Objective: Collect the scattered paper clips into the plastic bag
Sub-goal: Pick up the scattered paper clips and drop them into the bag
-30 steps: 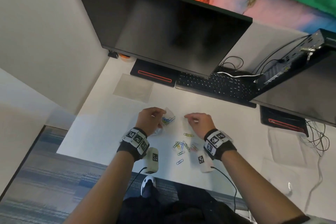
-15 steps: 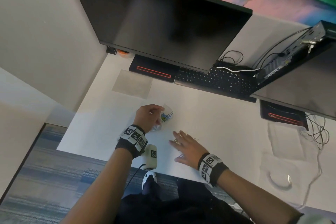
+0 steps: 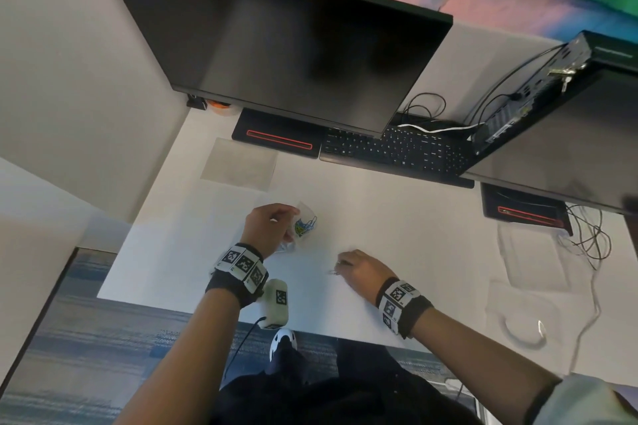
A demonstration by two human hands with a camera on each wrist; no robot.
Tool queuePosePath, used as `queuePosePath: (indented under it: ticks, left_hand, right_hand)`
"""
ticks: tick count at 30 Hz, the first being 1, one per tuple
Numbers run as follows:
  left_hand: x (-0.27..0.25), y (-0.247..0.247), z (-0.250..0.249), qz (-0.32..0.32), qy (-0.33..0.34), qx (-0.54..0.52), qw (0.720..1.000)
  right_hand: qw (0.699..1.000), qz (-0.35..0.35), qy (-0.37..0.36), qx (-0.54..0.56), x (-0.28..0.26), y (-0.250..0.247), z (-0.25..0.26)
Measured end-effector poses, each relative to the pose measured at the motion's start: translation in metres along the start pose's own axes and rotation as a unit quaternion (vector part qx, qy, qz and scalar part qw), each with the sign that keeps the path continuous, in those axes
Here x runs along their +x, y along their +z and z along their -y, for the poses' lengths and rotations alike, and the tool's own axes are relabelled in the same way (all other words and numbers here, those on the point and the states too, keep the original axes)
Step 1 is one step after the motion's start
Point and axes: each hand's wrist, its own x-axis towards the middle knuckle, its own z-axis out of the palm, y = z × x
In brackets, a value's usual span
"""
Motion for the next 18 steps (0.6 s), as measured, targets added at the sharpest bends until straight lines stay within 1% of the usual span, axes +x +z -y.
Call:
queuePosePath:
  ticks: [1, 2, 3, 5, 6, 9, 11, 13, 15, 17, 18]
  left_hand:
    - [0.000, 0.001, -0.001, 0.001, 0.001, 0.002, 1.000]
    - [0.001, 0.002, -0.001, 0.002, 0.000, 0.002, 1.000]
    - [0.001, 0.003, -0.002, 0.003, -0.002, 0.000, 1.000]
    - [0.000, 0.006, -0.002, 0.005, -0.008, -0.007, 1.000]
    - [-0.001, 0.008, -0.003, 0.007, -0.010, -0.009, 1.000]
    - [-0.002, 0.014, -0.006, 0.011, -0.016, -0.009, 1.000]
    - [-0.002, 0.017, -0.008, 0.013, -0.019, -0.006, 1.000]
    - [-0.003, 0.020, -0.009, 0.017, -0.019, -0.003, 1.000]
    - [-0.002, 0.022, -0.008, 0.018, -0.018, -0.002, 1.000]
    - [-0.002, 0.024, -0.008, 0.014, -0.016, 0.001, 1.000]
    - [-0.002, 0.026, -0.008, 0.013, -0.016, 0.002, 1.000]
  right_hand:
    - [0.999, -0.005, 0.035, 0.033, 0.003, -0.002, -0.001]
    - [0.993, -0.020, 0.088, 0.080, 0.005, -0.007, -0.002]
    - [0.979, -0.035, 0.150, 0.130, 0.006, -0.012, -0.002]
    - [0.940, -0.052, 0.257, 0.218, 0.008, -0.021, -0.004]
    - [0.924, -0.045, 0.287, 0.247, 0.010, -0.025, -0.006]
    - [0.900, -0.012, 0.323, 0.293, 0.014, -0.032, -0.012]
    - [0.873, -0.018, 0.360, 0.328, 0.015, -0.038, -0.018]
    - [0.822, -0.050, 0.400, 0.403, 0.014, -0.048, -0.023]
    - [0.759, -0.085, 0.409, 0.498, 0.017, -0.064, -0.022]
    - [0.701, -0.109, 0.381, 0.593, 0.024, -0.083, -0.014]
    - [0.678, -0.117, 0.361, 0.630, 0.029, -0.090, -0.009]
